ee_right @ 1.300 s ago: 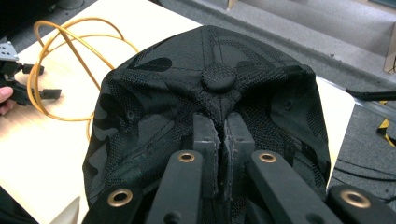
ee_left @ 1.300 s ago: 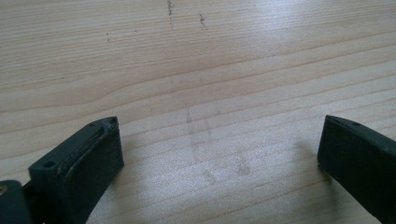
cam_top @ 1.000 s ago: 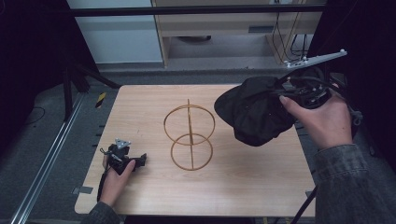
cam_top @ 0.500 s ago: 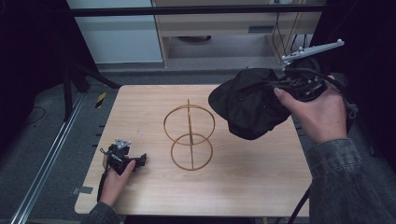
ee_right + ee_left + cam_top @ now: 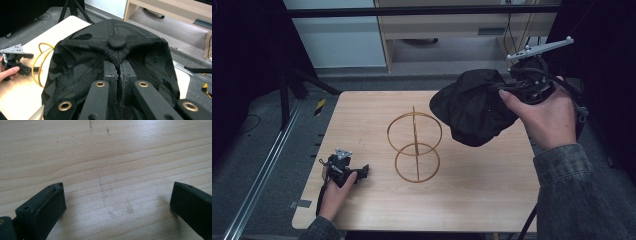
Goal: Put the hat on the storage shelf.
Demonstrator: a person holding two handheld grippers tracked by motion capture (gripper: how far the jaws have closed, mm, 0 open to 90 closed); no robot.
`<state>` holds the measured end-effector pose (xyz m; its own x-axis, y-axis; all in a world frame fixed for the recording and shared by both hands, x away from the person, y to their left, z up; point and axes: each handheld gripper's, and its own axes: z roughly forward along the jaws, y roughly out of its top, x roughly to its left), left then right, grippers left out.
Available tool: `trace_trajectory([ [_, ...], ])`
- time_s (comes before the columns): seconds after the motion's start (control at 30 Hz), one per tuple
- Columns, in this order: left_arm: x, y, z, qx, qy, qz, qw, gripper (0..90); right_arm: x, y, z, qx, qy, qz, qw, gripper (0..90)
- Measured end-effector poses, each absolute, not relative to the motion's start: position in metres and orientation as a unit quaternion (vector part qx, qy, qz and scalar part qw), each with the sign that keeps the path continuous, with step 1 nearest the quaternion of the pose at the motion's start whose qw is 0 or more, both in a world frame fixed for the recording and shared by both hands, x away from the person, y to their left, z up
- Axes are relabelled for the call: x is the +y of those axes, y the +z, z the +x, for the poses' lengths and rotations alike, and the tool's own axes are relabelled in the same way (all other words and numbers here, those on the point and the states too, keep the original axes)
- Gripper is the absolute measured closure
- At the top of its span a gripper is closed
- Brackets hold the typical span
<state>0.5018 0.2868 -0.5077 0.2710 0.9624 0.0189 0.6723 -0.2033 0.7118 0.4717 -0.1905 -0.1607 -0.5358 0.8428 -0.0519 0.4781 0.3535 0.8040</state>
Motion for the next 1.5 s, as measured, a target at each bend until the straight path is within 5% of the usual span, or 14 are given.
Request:
trace_trajectory([
  [1.5, 0.287, -0.508, 0.502, 0.553, 0.24, 0.739, 0.301, 0.0, -0.124, -0.146, 0.486, 0.799, 0.418, 0.373, 0.219, 86.3],
])
